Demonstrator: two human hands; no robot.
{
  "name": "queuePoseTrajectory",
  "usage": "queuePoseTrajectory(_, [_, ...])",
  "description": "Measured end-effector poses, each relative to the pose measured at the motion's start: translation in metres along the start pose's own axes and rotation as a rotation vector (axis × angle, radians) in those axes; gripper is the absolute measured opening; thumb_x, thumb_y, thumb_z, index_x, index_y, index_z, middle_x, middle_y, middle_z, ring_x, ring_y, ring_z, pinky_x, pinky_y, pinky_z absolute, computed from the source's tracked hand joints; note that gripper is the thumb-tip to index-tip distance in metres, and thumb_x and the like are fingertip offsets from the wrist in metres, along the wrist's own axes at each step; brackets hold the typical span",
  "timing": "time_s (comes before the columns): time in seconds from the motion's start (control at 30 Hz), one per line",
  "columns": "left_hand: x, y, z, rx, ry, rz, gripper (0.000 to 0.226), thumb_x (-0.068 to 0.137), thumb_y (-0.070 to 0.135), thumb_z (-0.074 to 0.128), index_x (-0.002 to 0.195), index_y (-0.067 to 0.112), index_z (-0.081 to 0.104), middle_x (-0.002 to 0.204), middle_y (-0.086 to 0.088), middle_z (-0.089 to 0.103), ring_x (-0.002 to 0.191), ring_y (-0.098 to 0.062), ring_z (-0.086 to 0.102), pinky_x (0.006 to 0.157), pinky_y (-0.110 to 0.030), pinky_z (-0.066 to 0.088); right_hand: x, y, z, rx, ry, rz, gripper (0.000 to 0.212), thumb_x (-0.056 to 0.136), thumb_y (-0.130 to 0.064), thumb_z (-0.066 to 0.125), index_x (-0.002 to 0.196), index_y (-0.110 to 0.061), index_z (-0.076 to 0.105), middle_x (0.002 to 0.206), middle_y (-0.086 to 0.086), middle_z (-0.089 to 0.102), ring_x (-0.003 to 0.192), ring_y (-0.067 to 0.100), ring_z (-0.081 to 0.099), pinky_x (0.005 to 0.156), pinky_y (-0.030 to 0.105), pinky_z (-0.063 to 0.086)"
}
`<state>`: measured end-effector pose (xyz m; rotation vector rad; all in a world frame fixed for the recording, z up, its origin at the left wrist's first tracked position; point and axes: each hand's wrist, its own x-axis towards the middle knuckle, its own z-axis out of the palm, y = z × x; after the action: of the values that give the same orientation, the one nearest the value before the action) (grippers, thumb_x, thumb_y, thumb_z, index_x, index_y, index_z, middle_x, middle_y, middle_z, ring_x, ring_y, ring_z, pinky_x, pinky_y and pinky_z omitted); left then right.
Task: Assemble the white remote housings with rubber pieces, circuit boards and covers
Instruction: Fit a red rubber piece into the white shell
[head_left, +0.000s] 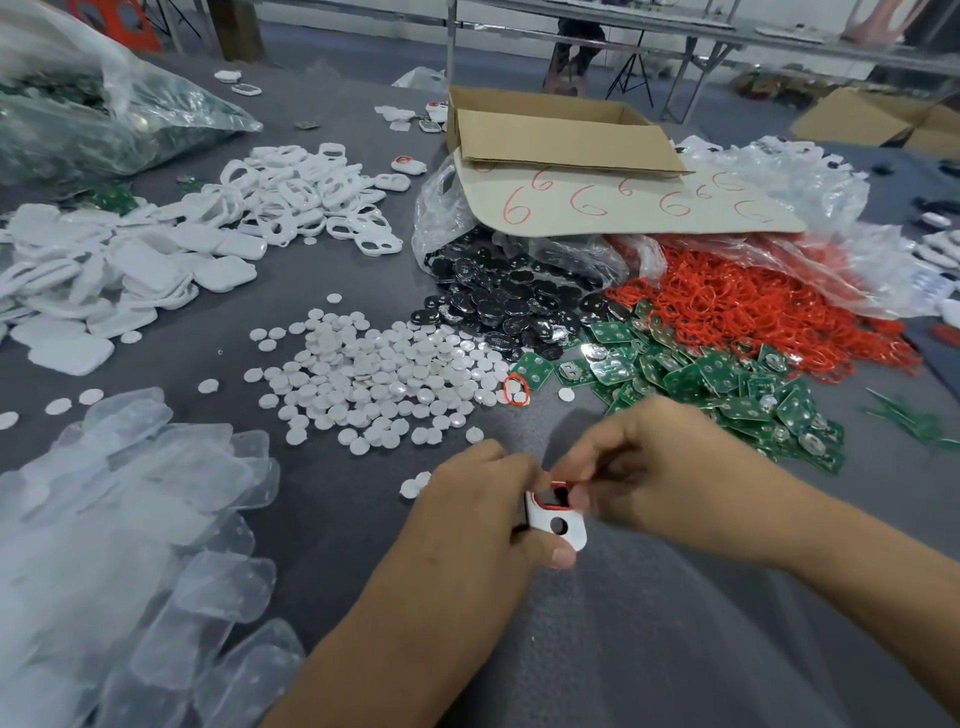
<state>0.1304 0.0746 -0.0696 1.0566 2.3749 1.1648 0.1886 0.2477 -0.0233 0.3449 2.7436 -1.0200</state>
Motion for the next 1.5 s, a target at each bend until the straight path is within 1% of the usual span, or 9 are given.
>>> queuePoseTrajectory(0.1, [0.002,-0.003,0.0,-0.033,0.027,-0.025,0.037,0.066,0.034,0.091,0.095,0.031,0.069,0.087,0.015,0.054,0.083,-0.001,0.053,0.078,-0.022,0.044,-0.009,0.007,0.014,-0.174,0.18,-0.13,0.02,0.072,-0.02,0.087,0.082,-0.034,0.077,0.072,-0.02,0.07,0.071,-0.004,0.065,0.065,0.011,0.048])
queuePoseTrajectory(0.27, [0.001,-0.004,0.0,-0.061,0.051,-0.06,0.042,0.062,0.036,0.092,0.096,0.033,0.068,0.091,0.014,0.061,0.086,-0.002,0.06,0.082,-0.029,0.051,-0.016,0.006,0.027,-0.382,0.294,-0.303,0.013,0.08,-0.016,0.061,0.084,-0.026,0.07,0.079,-0.011,0.061,0.072,0.01,0.061,0.065,0.032,0.052])
queuePoseTrajectory(0.33, [0.001,-0.004,0.0,-0.077,0.056,-0.069,0.042,0.061,0.034,0.093,0.095,0.033,0.068,0.091,0.015,0.062,0.085,-0.001,0.061,0.081,-0.029,0.053,-0.022,0.007,0.031,-0.397,0.3,-0.345,0.021,0.08,-0.014,0.05,0.082,-0.026,0.066,0.082,-0.01,0.056,0.07,0.011,0.058,0.063,0.03,0.051])
queuePoseTrajectory(0.47, [0.0,-0.004,0.0,-0.064,0.051,-0.067,0.04,0.062,0.034,0.093,0.094,0.033,0.069,0.091,0.015,0.061,0.086,0.0,0.06,0.081,-0.027,0.052,-0.021,0.013,0.035,-0.381,0.276,-0.344,0.024,0.079,-0.003,0.054,0.086,-0.025,0.06,0.092,-0.009,0.048,0.078,0.01,0.051,0.071,0.027,0.047])
queuePoseTrajectory(0.57, [0.0,-0.004,-0.001,-0.061,0.044,-0.065,0.039,0.063,0.035,0.092,0.095,0.032,0.069,0.091,0.015,0.06,0.086,-0.001,0.059,0.081,-0.028,0.051,-0.02,0.013,0.036,-0.381,0.257,-0.334,0.02,0.08,-0.008,0.048,0.087,-0.025,0.055,0.091,-0.01,0.043,0.077,0.009,0.046,0.069,0.027,0.046])
queuePoseTrajectory(0.77, [0.001,-0.004,-0.002,-0.089,0.036,-0.076,0.042,0.063,0.033,0.093,0.099,0.03,0.072,0.092,0.014,0.063,0.087,-0.001,0.061,0.084,-0.03,0.052,-0.02,0.012,0.03,-0.372,0.273,-0.313,0.03,0.081,0.003,0.067,0.087,-0.025,0.058,0.086,-0.01,0.05,0.075,0.01,0.053,0.067,0.028,0.047])
queuePoseTrajectory(1.03, [0.001,-0.005,-0.002,-0.105,0.045,-0.087,0.042,0.06,0.032,0.094,0.096,0.029,0.072,0.092,0.012,0.065,0.086,-0.003,0.063,0.083,-0.031,0.054,-0.02,0.015,0.031,-0.295,0.303,-0.357,0.015,0.088,-0.008,0.068,0.087,-0.021,0.061,0.085,-0.01,0.052,0.078,0.008,0.052,0.069,0.023,0.042])
queuePoseTrajectory(1.23, [0.001,-0.006,-0.003,-0.148,0.037,-0.085,0.041,0.061,0.027,0.094,0.093,0.03,0.069,0.09,0.012,0.068,0.085,-0.002,0.066,0.081,-0.028,0.055,-0.018,0.019,0.032,-0.254,0.334,-0.386,0.021,0.085,-0.004,0.075,0.096,-0.021,0.07,0.089,-0.012,0.061,0.081,0.004,0.059,0.074,0.017,0.046])
queuePoseTrajectory(1.5, [0.0,-0.007,-0.003,-0.157,0.034,-0.085,0.04,0.061,0.027,0.094,0.091,0.03,0.068,0.089,0.014,0.068,0.084,-0.002,0.066,0.08,-0.028,0.055,-0.011,0.02,0.024,-0.226,0.299,-0.395,0.023,0.079,-0.004,0.081,0.091,-0.024,0.075,0.084,-0.013,0.065,0.079,0.001,0.061,0.072,0.015,0.047])
